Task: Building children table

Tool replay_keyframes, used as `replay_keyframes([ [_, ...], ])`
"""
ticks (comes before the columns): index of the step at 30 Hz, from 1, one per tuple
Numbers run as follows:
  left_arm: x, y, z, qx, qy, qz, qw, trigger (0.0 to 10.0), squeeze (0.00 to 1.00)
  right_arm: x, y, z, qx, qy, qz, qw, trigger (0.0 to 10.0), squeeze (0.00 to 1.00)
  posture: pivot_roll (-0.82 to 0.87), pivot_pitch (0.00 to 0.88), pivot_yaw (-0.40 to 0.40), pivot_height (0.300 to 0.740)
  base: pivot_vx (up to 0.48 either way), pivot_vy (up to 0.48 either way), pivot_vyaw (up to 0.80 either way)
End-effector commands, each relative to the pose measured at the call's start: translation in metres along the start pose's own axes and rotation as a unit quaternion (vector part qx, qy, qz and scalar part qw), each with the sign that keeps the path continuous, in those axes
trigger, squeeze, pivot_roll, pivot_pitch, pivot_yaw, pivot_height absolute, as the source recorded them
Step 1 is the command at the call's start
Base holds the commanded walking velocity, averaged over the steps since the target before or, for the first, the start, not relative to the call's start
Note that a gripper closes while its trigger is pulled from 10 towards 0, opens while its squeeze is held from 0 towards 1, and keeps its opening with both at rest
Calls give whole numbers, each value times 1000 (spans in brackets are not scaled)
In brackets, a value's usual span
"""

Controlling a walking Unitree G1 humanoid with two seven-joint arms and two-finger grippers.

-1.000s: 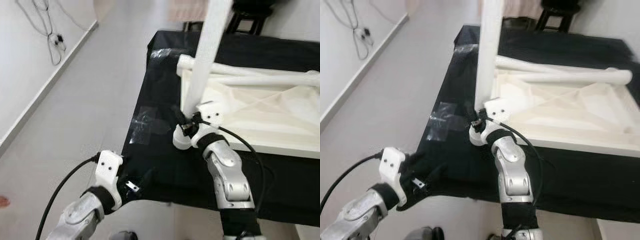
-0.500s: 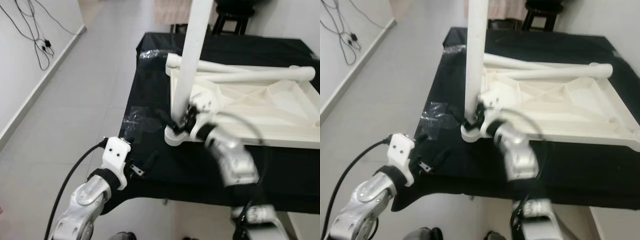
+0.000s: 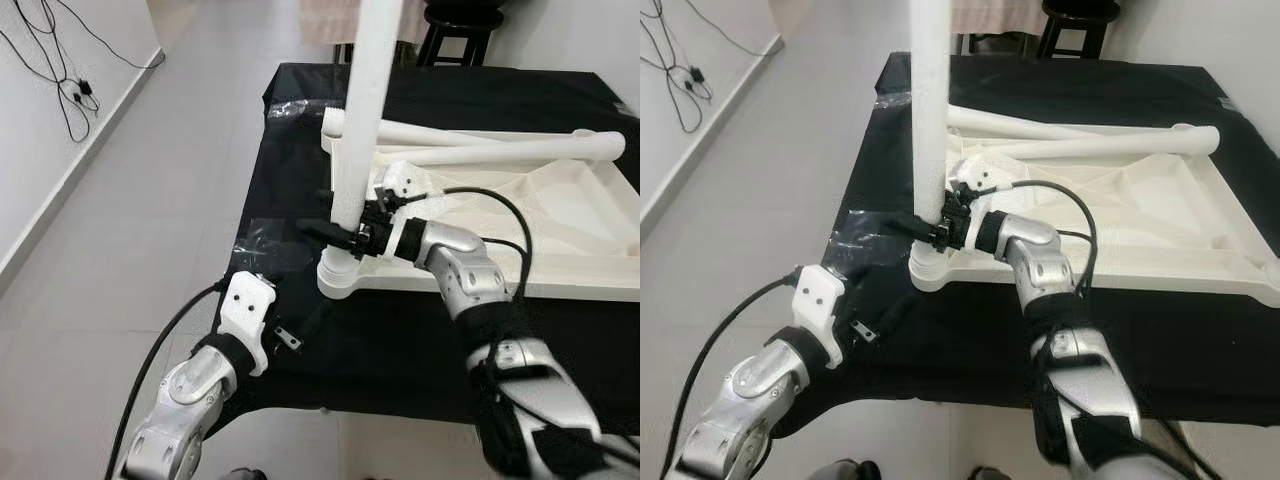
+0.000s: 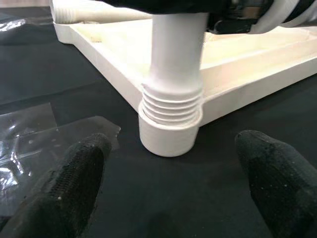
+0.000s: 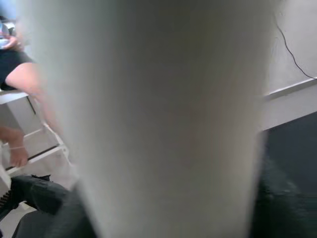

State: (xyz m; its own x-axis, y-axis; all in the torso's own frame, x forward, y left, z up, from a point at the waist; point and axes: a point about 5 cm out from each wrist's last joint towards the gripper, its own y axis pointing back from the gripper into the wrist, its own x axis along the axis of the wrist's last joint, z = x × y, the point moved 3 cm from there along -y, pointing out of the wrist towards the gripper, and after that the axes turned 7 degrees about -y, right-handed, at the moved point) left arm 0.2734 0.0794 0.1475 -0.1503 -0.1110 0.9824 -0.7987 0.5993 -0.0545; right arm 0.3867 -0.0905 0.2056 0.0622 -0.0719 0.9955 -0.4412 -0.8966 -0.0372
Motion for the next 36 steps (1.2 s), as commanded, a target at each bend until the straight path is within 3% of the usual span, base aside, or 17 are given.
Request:
replay_keyframes([
  [1, -4, 1, 3, -3, 4, -3, 1000, 10000, 0, -5, 7, 6, -5, -7, -4, 1000, 0, 0, 90, 127, -32, 740, 0, 0, 0],
  [3, -4, 0, 3, -3, 4, -3, 1000, 10000, 0, -6, 7, 6, -4, -8, -4, 1000, 0, 0, 90, 127, -32, 740, 0, 0, 0],
  [4, -4, 1, 4, -3, 6, 0, 1000, 0, 0, -8, 10, 7, -9, -4, -7, 1000, 0, 0, 84, 131, -30, 740, 0, 0, 0],
  [7, -4, 2, 4, -4, 7, 2, 1000, 0, 0, -11, 13, 9, -13, 0, -11, 1000, 0, 0, 84, 131, -30, 740, 0, 0, 0],
  [10, -5, 7, 3, 5, 7, -2, 1000, 0, 0, -36, 28, 12, -117, 8, -43, 992, 0, 0, 65, 135, -37, 740, 0, 0, 0],
  [14, -6, 9, 3, 9, 7, -4, 1000, 0, 0, -50, 34, 11, -174, 22, -68, 982, 0, 0, 65, 135, -37, 740, 0, 0, 0],
  [16, -7, 11, 0, 20, 3, -8, 1000, 0, 0, -77, 46, -8, -358, -36, -57, 931, 0, 0, 69, 144, -23, 740, 0, 0, 0],
  [17, -7, 11, 0, 20, 3, -8, 1000, 0, 0, -77, 46, -8, -358, -36, -57, 931, 0, 0, 69, 144, -23, 740, 0, 0, 0],
  [19, -9, 11, -3, 25, 0, -12, 1000, 0, 0, -83, 49, -36, -411, -31, -56, 909, 0, 0, 52, 138, -13, 740, 0, 0, 0],
  [23, -10, 8, -2, 17, 3, -12, 1000, 0, 0, -76, 24, -27, -367, -23, -46, 929, 0, 0, 57, 129, -18, 740, 0, 0, 0],
  [26, -10, 8, -2, 16, 4, -12, 1000, 0, 0, -77, 21, -26, -357, -31, -49, 932, 0, 0, 57, 129, -18, 740, 0, 0, 0],
  [27, -10, 8, -2, 16, 5, -11, 1000, 0, 0, -73, 17, -24, -352, -34, -44, 934, 10000, 0, 61, 132, -19, 740, 0, 0, 0],
  [31, -9, 7, -2, 19, 5, -10, 1000, 0, 0, -58, 9, -24, -321, -33, -27, 946, 10000, 0, 63, 131, -21, 740, 0, 0, 0],
  [32, -9, 6, -2, 18, 5, -10, 1000, 0, 0, -49, 4, -25, -278, -38, -11, 960, 10000, 1000, 64, 133, -23, 740, 0, 0, 0],
  [33, -8, 6, -1, 16, 6, -9, 1000, 0, 0, -25, 3, -17, -239, -18, 30, 970, 10000, 1000, 66, 132, -23, 740, 0, 0, 0],
  [35, -8, 5, -1, 15, 6, -9, 1000, 0, 0, -19, 4, -15, -233, -11, 40, 972, 10000, 1000, 66, 132, -23, 740, 0, 0, 0],
  [36, -8, 5, 0, 15, 6, -9, 1000, 0, 0, -15, 5, -13, -211, -9, 42, 976, 10000, 471, 64, 128, -20, 740, 0, 0, 0],
])
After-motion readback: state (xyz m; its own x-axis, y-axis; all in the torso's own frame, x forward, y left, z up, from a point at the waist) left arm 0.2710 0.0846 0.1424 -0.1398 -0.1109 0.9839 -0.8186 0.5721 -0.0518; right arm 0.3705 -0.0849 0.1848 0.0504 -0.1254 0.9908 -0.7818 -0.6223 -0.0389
